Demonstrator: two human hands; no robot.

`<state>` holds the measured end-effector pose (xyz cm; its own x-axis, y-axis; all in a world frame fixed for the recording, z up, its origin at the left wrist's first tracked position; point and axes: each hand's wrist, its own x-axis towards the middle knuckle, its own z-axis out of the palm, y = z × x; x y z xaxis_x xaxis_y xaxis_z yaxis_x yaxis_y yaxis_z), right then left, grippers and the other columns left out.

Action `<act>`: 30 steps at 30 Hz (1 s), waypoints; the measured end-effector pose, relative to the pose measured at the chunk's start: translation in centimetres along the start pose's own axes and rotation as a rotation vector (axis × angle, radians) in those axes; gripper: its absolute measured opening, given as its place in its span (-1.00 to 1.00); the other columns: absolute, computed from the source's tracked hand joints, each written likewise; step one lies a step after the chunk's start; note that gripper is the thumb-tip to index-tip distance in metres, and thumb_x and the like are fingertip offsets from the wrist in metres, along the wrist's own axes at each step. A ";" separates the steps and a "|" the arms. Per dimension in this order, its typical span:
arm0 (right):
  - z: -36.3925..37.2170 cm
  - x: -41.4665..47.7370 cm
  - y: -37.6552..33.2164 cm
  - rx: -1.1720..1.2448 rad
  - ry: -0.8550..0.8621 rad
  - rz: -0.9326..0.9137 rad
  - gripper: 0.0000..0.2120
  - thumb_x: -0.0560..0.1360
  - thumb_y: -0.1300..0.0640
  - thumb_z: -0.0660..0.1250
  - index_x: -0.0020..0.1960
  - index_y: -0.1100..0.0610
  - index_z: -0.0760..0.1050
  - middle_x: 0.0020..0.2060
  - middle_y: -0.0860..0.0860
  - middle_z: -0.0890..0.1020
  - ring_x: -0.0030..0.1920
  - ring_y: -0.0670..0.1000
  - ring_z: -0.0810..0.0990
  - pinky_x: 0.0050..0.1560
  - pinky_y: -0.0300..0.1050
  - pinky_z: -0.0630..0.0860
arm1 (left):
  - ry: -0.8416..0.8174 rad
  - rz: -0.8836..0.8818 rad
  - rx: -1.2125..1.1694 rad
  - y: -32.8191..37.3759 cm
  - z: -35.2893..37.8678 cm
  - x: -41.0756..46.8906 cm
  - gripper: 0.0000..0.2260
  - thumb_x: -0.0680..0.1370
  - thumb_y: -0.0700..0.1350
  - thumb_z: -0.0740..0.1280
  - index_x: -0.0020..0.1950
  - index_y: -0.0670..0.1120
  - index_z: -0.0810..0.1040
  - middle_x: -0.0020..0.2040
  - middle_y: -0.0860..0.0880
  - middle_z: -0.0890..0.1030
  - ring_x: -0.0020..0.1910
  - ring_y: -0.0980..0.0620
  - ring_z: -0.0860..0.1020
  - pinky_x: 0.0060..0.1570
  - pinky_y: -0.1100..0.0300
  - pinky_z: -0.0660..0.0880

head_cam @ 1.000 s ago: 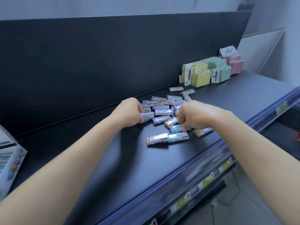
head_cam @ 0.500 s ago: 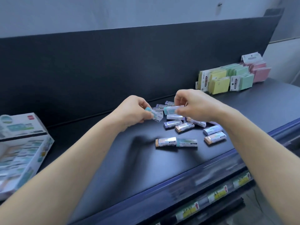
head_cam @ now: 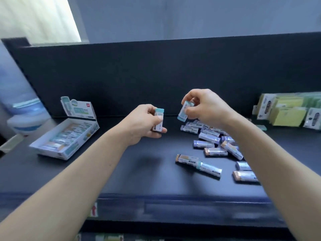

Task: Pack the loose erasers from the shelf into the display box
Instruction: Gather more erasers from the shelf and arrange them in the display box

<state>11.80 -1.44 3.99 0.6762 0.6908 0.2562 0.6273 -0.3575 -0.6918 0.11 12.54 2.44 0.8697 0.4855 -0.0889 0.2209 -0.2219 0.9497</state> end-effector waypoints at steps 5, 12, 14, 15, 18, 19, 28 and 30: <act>2.2 1.3 -1.4 0.160 -0.112 -0.022 -0.77 0.46 0.35 0.27 0.08 0.19 0.53 -0.33 -0.02 0.49 -0.36 -0.01 0.54 -0.06 0.02 0.60 | 0.121 -0.015 0.046 -0.8 -2.0 -2.5 -0.89 0.59 -0.28 0.23 0.10 -0.22 0.47 -0.07 -0.14 0.42 -0.26 -0.06 0.59 -0.25 0.10 0.65; 6.2 2.3 -5.4 0.197 -0.206 -0.095 -0.74 0.42 0.33 0.36 0.09 0.14 0.55 -0.29 -0.07 0.50 -0.30 -0.09 0.49 -0.22 -0.24 0.48 | 0.319 -0.001 0.119 -2.4 -7.3 -5.6 -0.88 0.50 -0.38 0.32 -0.09 -0.17 0.50 -0.17 -0.14 0.52 -0.33 0.06 0.50 -0.38 0.37 0.54; 7.6 2.3 -7.0 0.167 -0.233 -0.137 -0.79 0.42 0.33 0.34 0.02 0.14 0.59 -0.33 -0.07 0.50 -0.35 -0.12 0.45 -0.33 -0.28 0.40 | 0.373 -0.003 0.099 -3.1 -9.1 -6.4 -0.85 0.48 -0.39 0.35 -0.11 -0.16 0.48 -0.20 -0.12 0.52 -0.34 0.06 0.50 -0.42 0.40 0.50; 8.4 2.3 -7.9 0.160 -0.237 -0.149 -0.80 0.42 0.33 0.33 0.00 0.14 0.60 -0.34 -0.07 0.50 -0.37 -0.12 0.44 -0.37 -0.29 0.37 | 0.395 0.000 0.090 -3.5 -10.0 -6.8 -0.85 0.48 -0.39 0.35 -0.10 -0.17 0.48 -0.21 -0.11 0.52 -0.34 0.06 0.50 -0.43 0.40 0.49; 10.9 2.5 -10.5 0.141 -0.241 -0.186 -0.81 0.45 0.33 0.29 -0.02 0.12 0.57 -0.32 -0.05 0.50 -0.34 -0.09 0.44 -0.38 -0.26 0.36 | 0.440 0.018 0.084 -4.6 -13.0 -7.9 -0.85 0.49 -0.41 0.32 -0.12 -0.16 0.48 -0.27 -0.08 0.49 -0.36 0.07 0.47 -0.40 0.40 0.51; 11.8 2.5 -11.4 0.138 -0.245 -0.202 -0.83 0.47 0.31 0.28 -0.02 0.10 0.55 -0.28 -0.03 0.52 -0.32 -0.06 0.45 -0.36 -0.24 0.38 | 0.451 0.024 0.087 -5.0 -14.2 -8.2 -0.84 0.50 -0.41 0.31 -0.14 -0.15 0.48 -0.29 -0.07 0.48 -0.37 0.08 0.47 -0.37 0.39 0.51; 21.2 3.7 -19.3 0.118 -0.249 -0.216 -0.93 0.58 0.20 0.20 0.01 0.07 0.42 -0.32 0.00 0.41 -0.31 0.01 0.37 -0.26 -0.03 0.49 | 0.456 0.032 0.045 -9.2 -25.3 -9.5 -0.86 0.50 -0.37 0.33 -0.05 -0.17 0.46 -0.25 -0.09 0.50 -0.32 0.06 0.47 -0.24 0.26 0.50; 22.6 4.1 -20.2 0.109 -0.242 -0.192 -0.94 0.58 0.20 0.20 0.00 0.06 0.40 -0.32 0.03 0.41 -0.28 0.04 0.39 -0.20 0.05 0.51 | 0.441 0.033 0.042 -9.9 -26.8 -9.1 -0.83 0.49 -0.35 0.36 -0.01 -0.18 0.44 -0.19 -0.13 0.53 -0.29 0.03 0.49 -0.20 0.23 0.52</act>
<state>-6.86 22.81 3.72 0.4296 0.8732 0.2304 0.6806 -0.1454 -0.7181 -21.81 32.97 1.87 0.6072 0.7899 0.0860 0.2221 -0.2726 0.9361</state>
